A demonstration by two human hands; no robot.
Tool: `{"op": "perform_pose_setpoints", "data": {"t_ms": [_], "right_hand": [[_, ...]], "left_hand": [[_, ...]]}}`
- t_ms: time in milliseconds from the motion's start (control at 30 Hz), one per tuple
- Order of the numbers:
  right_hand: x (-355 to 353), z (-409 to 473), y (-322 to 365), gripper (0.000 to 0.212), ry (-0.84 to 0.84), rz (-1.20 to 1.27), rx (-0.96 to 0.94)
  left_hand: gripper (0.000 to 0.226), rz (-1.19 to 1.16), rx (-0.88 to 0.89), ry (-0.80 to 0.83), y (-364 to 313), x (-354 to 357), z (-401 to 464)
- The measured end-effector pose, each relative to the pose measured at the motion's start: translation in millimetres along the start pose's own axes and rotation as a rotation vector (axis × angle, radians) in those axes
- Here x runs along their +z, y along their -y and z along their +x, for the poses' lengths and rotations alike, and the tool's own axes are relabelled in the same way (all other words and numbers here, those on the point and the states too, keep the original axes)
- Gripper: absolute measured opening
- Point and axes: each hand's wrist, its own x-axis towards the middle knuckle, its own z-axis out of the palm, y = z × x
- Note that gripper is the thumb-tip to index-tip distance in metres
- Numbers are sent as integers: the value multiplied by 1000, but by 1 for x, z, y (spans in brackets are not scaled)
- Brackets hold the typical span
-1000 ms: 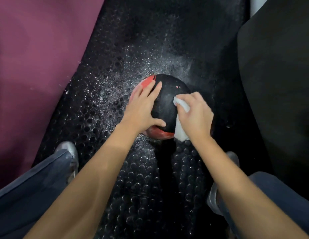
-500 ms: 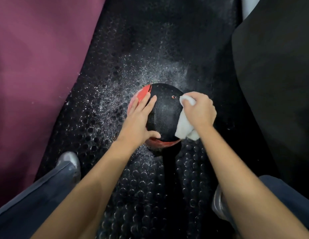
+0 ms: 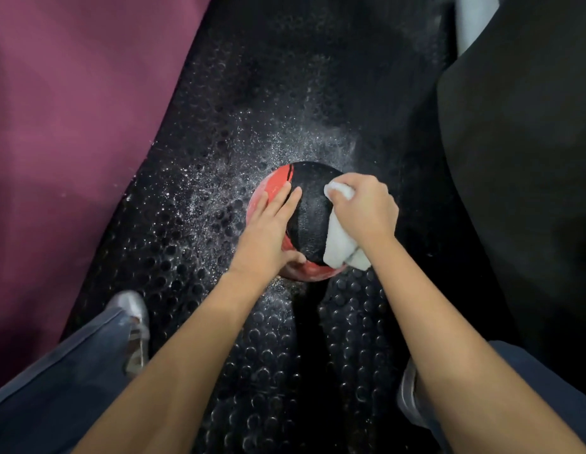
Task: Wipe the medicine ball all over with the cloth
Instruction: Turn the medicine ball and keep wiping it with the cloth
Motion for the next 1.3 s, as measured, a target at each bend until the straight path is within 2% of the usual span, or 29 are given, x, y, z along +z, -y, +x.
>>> {"op": "perform_pose_setpoints", "data": {"t_ms": [167, 333, 533, 667, 833, 967, 1000, 1133, 1300], "right_hand": [[10, -6, 2, 21, -25, -22, -43], [10, -18, -9, 20, -13, -91, -88], [-6, 5, -9, 19, -40, -98, -11], [1, -16, -5, 18, 29, -220, -225], [-7, 19, 4, 19, 15, -196, -61], [3, -11, 11, 23, 85, -301, -307], [-1, -8, 11, 22, 83, -311, -305], [-14, 33, 10, 23, 79, -308, -106], [-2, -4, 12, 20, 106, -331, -336]], "left_hand": [[109, -61, 16, -32, 9, -10, 0], [127, -77, -91, -3, 6, -5, 5], [128, -60, -102, -50, -6, 11, 4], [128, -68, -104, -67, -3, 11, 4], [128, -122, -134, -74, -1, 13, -3], [128, -147, -133, -80, 2, 10, -3], [128, -136, -124, -79, 0, 10, -4], [127, -103, -115, -55, -6, 14, -5], [131, -90, -127, -54, -3, 16, -2]]}}
